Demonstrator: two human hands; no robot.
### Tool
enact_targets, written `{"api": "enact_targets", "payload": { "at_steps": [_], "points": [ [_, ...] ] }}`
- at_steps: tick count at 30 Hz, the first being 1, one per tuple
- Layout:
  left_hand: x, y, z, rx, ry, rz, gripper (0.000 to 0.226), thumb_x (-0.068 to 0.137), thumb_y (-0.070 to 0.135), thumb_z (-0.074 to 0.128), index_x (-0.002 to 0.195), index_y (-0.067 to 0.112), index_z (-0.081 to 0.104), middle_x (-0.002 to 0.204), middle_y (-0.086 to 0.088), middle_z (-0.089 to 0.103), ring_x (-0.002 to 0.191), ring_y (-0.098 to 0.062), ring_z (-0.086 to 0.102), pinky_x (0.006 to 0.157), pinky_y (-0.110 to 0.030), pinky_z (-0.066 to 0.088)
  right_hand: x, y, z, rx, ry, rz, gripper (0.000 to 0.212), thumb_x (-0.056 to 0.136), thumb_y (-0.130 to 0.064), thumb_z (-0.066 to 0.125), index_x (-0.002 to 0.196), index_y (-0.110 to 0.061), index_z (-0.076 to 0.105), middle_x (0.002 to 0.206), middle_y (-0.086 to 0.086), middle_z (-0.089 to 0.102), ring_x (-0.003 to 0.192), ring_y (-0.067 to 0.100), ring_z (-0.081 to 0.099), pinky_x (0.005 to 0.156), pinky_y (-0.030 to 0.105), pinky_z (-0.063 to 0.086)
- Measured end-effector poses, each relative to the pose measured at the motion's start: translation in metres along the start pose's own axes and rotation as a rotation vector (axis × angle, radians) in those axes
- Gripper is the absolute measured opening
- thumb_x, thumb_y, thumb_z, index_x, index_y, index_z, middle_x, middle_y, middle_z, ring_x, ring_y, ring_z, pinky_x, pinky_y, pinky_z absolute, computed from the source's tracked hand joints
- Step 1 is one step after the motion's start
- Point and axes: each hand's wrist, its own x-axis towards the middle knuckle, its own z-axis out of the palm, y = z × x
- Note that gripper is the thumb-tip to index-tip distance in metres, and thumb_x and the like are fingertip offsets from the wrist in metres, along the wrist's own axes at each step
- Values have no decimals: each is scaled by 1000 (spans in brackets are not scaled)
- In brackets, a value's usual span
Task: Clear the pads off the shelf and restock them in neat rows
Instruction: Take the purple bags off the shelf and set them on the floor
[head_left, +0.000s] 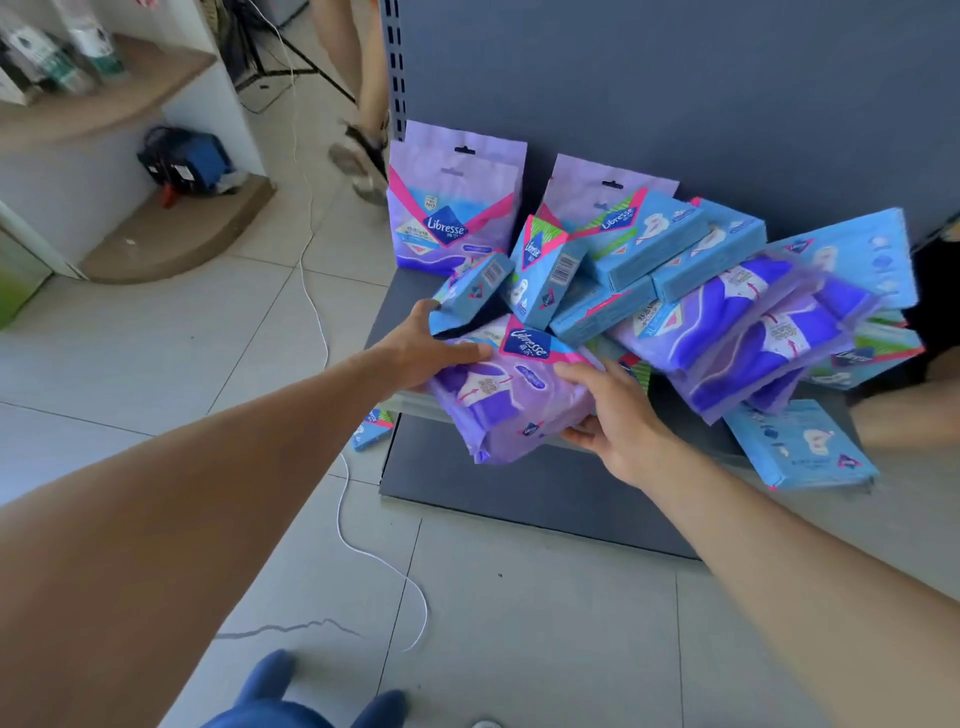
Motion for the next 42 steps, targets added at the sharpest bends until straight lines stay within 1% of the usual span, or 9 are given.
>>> {"api": "enact_targets", "payload": {
  "at_steps": [3, 7, 12, 15, 19, 25, 30, 36, 42],
  "points": [
    [-9, -6, 5, 33, -19, -50, 88, 64, 53, 83, 133, 22, 38, 116, -3, 59, 95, -20, 67, 84, -41, 58, -10, 8, -12, -4, -56, -14, 38, 80, -25, 70, 116, -33, 61, 106, 4, 72, 87, 23, 67, 69, 36, 57],
    [-21, -8, 7, 5, -127, -14, 53, 74, 43, 79, 112, 11, 60, 96, -3, 69, 79, -18, 68, 78, -33, 58, -23, 18, -21, 50, -72, -36, 41, 83, -19, 67, 122, -27, 58, 99, 4, 71, 78, 19, 65, 59, 27, 50],
    [-30, -14, 8, -75, -300, -14, 78, 52, 54, 88, 112, 11, 63, 106, -7, 73, 97, -26, 71, 92, -42, 55, -37, 28, -26, 148, -103, -86, 48, 75, -26, 69, 121, -27, 59, 108, 8, 70, 88, 24, 65, 70, 32, 49],
    [-41, -14, 12, -223, -423, -50, 66, 59, 42, 88, 112, 16, 60, 107, -4, 74, 96, -23, 71, 89, -38, 55, -46, 32, -28, 286, -93, -147, 50, 79, -22, 68, 127, -20, 56, 113, 9, 69, 92, 24, 67, 79, 37, 51],
    [-54, -17, 19, -296, -576, -66, 52, 64, 22, 82, 112, 14, 63, 116, -10, 70, 97, -27, 69, 88, -38, 55, -66, 35, -28, 400, -45, -181, 50, 85, -13, 65, 133, -10, 50, 120, 17, 66, 90, 26, 68, 72, 37, 58],
    [-81, -27, 56, -475, -521, 24, 30, 81, -3, 68, 108, 8, 62, 99, -11, 74, 77, -23, 72, 62, -31, 58, -91, 63, -39, 388, -4, -149, 68, 71, -12, 79, 132, -13, 49, 121, 15, 67, 104, 35, 67, 84, 51, 56],
    [-91, -30, 86, -498, -543, 60, 77, 66, 2, 77, 134, 8, 43, 123, -17, 65, 107, -36, 65, 89, -49, 55, -110, 85, -69, 288, 97, -177, 66, 70, 3, 78, 127, -10, 49, 120, 14, 67, 101, 31, 69, 87, 49, 56],
    [-111, -27, 106, -463, -768, 4, 62, 84, 33, 68, 139, 12, 48, 134, -13, 59, 122, -32, 57, 98, -48, 48, -142, 113, -119, 417, 120, -131, 71, 65, -4, 79, 129, -3, 49, 122, 20, 65, 104, 35, 67, 85, 49, 55],
    [-138, -43, 151, -496, -606, 24, 45, 75, 7, 64, 119, 6, 58, 106, -11, 73, 88, -25, 72, 79, -44, 59, -201, 142, -182, 399, 154, -143, 54, 70, -2, 74, 120, -8, 56, 116, 16, 69, 100, 33, 68, 88, 49, 54]
  ]
}}
